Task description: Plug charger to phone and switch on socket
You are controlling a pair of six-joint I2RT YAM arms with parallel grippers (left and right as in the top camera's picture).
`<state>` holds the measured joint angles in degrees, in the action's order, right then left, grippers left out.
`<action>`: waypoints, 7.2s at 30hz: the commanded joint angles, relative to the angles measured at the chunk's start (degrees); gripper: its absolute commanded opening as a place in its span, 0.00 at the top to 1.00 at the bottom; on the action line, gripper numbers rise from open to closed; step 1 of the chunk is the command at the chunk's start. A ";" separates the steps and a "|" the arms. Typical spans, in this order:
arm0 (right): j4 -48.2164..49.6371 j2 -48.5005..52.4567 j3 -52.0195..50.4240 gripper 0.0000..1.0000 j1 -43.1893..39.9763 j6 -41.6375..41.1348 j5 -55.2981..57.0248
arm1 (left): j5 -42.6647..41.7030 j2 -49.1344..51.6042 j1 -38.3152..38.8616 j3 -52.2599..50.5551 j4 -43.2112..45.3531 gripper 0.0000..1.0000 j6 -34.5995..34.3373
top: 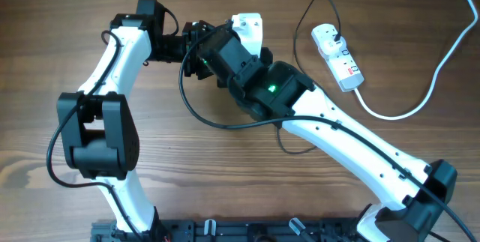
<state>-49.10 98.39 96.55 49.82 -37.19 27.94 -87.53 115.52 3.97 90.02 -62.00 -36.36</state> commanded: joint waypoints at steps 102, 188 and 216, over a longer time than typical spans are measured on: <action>-6.69 -0.61 -21.27 0.27 -17.29 -3.41 -24.00 | 79.78 -18.56 -6.12 0.74 1.01 0.96 4.02; 4.07 16.59 -25.75 0.73 -20.98 -1.99 -29.53 | 79.71 -18.56 -6.08 0.74 0.00 0.96 4.00; 3.21 16.59 -25.75 0.82 -20.92 -2.40 -30.60 | 79.71 -18.56 -6.08 0.74 0.02 0.96 4.00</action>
<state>-45.84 113.45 72.51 28.67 -39.20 -1.04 -8.36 97.30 -2.11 90.37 -62.37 -32.18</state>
